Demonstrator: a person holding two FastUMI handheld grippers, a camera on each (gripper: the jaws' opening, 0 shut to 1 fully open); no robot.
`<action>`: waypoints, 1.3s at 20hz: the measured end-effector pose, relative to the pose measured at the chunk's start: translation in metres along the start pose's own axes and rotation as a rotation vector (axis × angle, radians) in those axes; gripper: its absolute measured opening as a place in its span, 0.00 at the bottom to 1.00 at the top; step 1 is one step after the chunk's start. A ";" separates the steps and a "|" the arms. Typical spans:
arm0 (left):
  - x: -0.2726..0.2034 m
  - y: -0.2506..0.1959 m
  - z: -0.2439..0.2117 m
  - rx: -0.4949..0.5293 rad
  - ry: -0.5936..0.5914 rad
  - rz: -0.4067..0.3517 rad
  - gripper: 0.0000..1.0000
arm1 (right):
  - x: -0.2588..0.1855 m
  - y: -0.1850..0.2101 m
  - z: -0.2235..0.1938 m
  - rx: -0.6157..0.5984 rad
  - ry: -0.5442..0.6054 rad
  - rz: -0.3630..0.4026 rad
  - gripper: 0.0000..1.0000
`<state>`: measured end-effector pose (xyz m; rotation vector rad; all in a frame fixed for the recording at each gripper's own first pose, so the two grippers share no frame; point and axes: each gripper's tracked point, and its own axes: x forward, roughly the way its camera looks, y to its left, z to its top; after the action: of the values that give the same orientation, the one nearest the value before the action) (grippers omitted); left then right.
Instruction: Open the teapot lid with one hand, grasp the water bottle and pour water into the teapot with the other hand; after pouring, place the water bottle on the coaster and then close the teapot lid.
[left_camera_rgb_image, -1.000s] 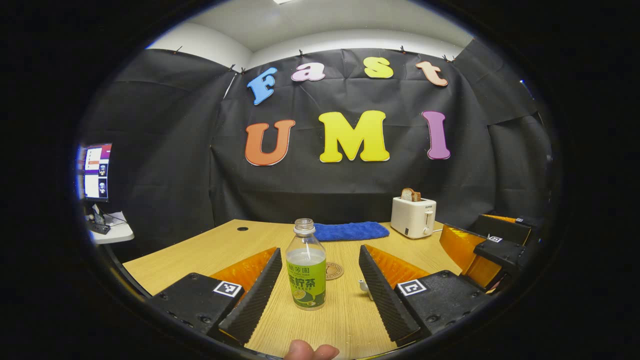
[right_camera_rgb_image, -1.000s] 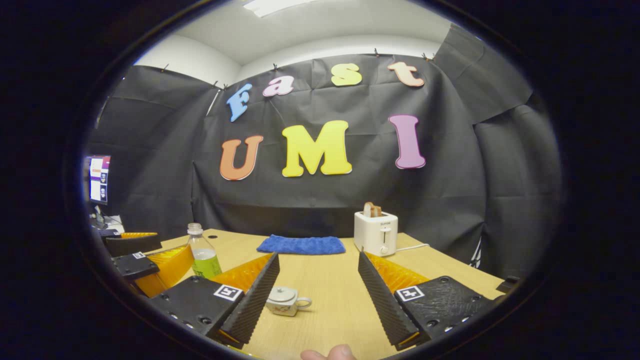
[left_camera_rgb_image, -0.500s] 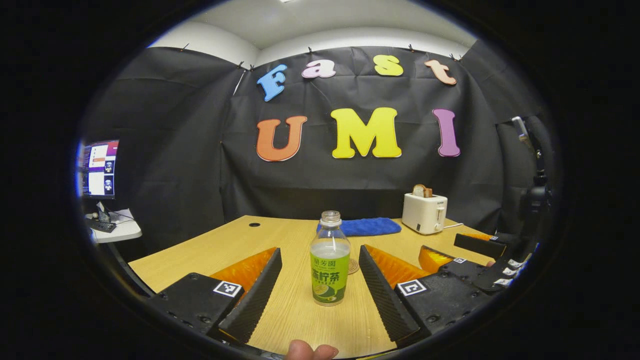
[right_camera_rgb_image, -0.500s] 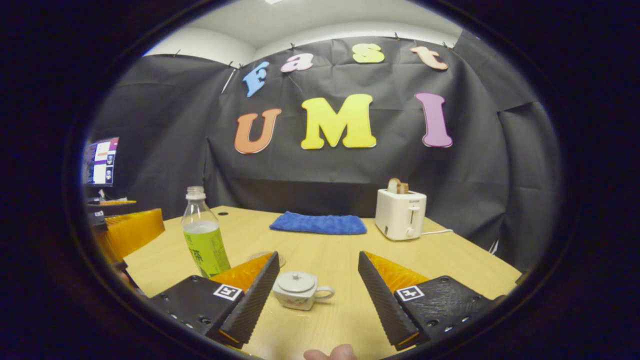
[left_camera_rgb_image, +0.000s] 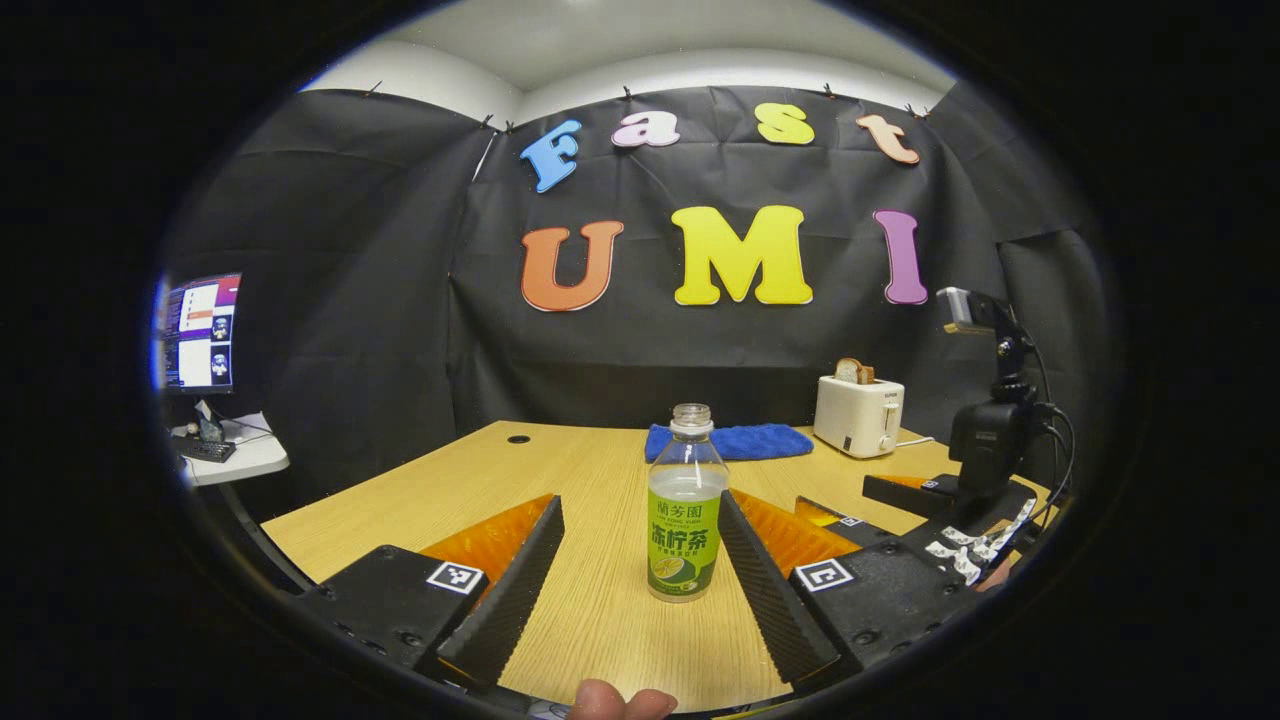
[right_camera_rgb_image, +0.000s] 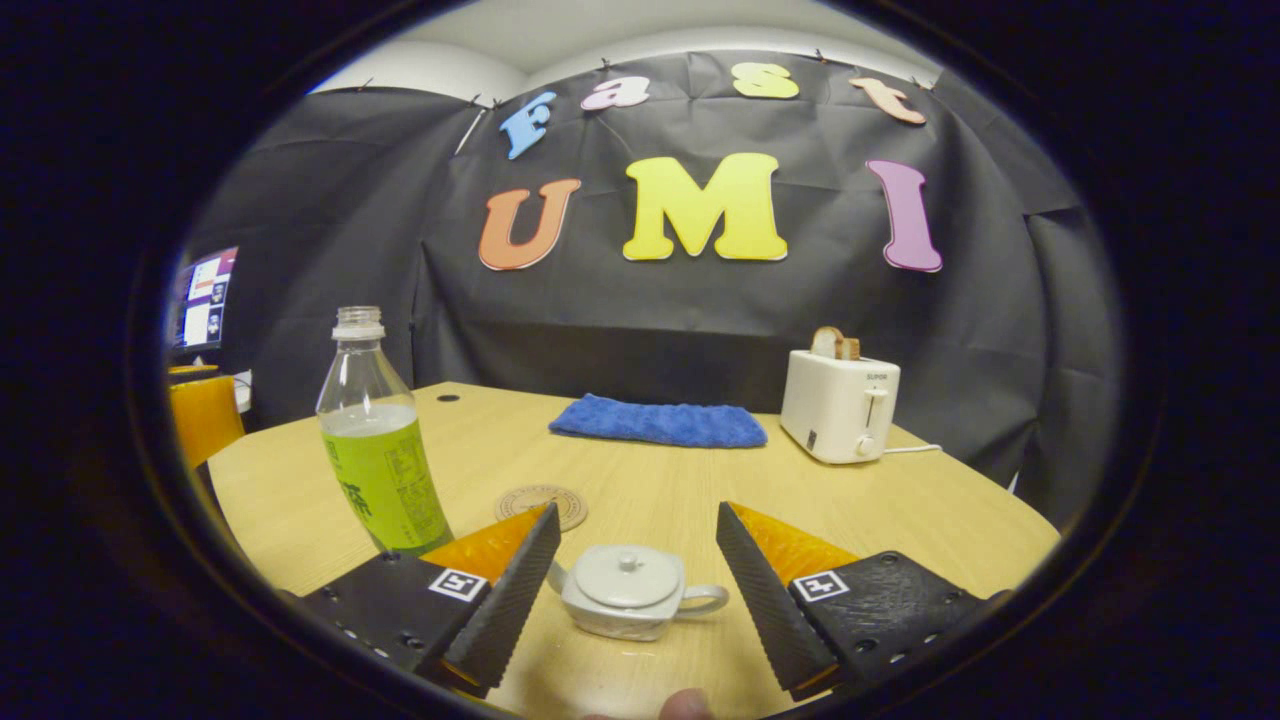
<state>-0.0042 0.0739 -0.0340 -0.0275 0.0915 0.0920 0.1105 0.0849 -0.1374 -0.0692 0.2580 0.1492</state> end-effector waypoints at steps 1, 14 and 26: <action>0.000 0.001 -0.001 -0.004 0.002 0.001 0.97 | 0.004 0.000 0.000 0.003 0.002 -0.001 0.88; 0.013 0.005 -0.009 -0.033 0.023 -0.027 0.97 | 0.025 0.005 -0.013 0.027 0.065 0.018 0.01; 0.040 -0.026 -0.045 -0.063 0.092 -0.126 0.97 | 0.007 0.004 0.027 0.076 -0.001 0.075 0.00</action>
<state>0.0335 0.0505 -0.0815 -0.0998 0.1789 -0.0320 0.1231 0.0924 -0.1131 0.0163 0.2652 0.2143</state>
